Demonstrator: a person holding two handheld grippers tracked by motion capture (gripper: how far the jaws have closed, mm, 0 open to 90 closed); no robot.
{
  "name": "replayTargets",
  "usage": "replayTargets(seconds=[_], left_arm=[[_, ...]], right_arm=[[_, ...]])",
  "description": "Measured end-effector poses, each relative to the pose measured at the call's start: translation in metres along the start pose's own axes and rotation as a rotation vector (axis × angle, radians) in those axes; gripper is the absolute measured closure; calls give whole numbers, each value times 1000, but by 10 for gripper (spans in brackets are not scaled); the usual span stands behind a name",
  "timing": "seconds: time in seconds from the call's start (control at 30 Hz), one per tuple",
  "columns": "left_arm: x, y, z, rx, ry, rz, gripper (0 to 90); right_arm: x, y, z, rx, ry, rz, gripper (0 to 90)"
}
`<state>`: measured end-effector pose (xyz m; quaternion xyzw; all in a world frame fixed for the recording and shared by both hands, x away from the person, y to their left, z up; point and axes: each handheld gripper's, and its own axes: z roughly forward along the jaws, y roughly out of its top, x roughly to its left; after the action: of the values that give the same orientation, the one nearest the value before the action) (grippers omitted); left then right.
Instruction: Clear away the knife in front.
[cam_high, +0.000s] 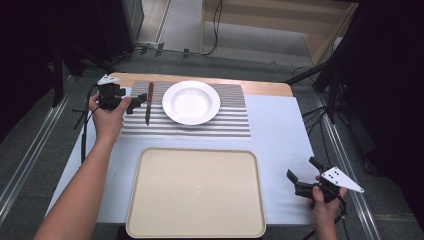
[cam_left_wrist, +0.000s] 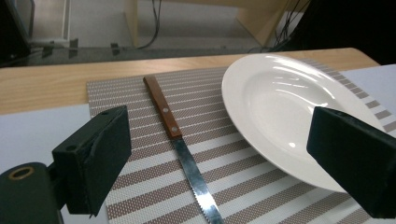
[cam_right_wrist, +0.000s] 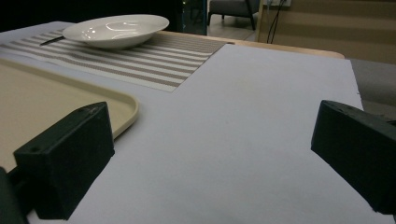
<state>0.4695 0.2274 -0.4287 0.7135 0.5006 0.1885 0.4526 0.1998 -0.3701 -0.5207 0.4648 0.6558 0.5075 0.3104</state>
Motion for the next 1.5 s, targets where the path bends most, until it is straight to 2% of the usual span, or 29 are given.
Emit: replayTargets(seconds=[0.03,0.07,0.13,0.17,0.2,0.23,0.27,0.3,0.33,0.37,0.4,0.43,0.47,0.5,0.53,0.57,0.67,0.77,0.87,0.93,1.1,1.23,1.43,1.5], left_arm=[[0,0,0,0,0,0,127],[1,2,4,16,14,-7,127],[1,5,15,61,33,-10,155],[1,6,19,79,40,-15,206],[1,8,24,104,49,-19,206],[1,11,34,139,72,-30,256],[1,11,34,139,72,-30,287],[0,14,43,179,93,-33,302],[0,14,43,179,93,-33,324],[0,16,48,194,110,-37,324],[-1,19,56,219,125,-43,375],[-1,19,56,219,125,-43,387],[-1,23,64,250,128,-52,400],[-1,23,64,250,128,-52,415],[-2,25,71,281,139,-57,430],[-2,25,71,281,139,-57,455],[-1,28,81,323,167,-77,514],[-1,31,91,377,195,-88,534],[1,33,97,415,198,-88,599],[2,33,101,437,198,-87,599],[4,31,108,453,219,-97,600],[3,29,114,478,237,-86,610],[3,23,124,495,268,-97,693],[3,23,124,484,269,-97,707]], right_arm=[[0,0,0,0,0,0,0],[0,0,0,0,1,0,0],[0,0,0,1,0,1,0],[0,0,0,0,4,-1,0],[0,0,0,0,4,-1,0],[0,0,1,0,6,0,0],[0,0,1,3,5,-1,0],[0,0,2,2,5,-4,0],[0,0,2,3,5,-6,0],[0,0,2,3,5,-6,0],[1,0,2,3,7,-6,0],[0,0,2,2,6,-8,0],[0,0,1,3,7,-4,0],[0,0,1,2,8,-2,0],[0,0,1,-1,10,-2,0],[0,0,1,-1,10,-2,0],[0,0,1,-3,12,-2,0],[0,0,1,-3,11,-3,0],[0,0,1,-2,12,-4,0],[0,0,1,-2,11,-3,0],[0,0,1,-1,11,-4,0],[0,0,2,1,6,-8,0],[1,0,2,2,6,-7,0],[0,0,2,1,5,-7,0]])
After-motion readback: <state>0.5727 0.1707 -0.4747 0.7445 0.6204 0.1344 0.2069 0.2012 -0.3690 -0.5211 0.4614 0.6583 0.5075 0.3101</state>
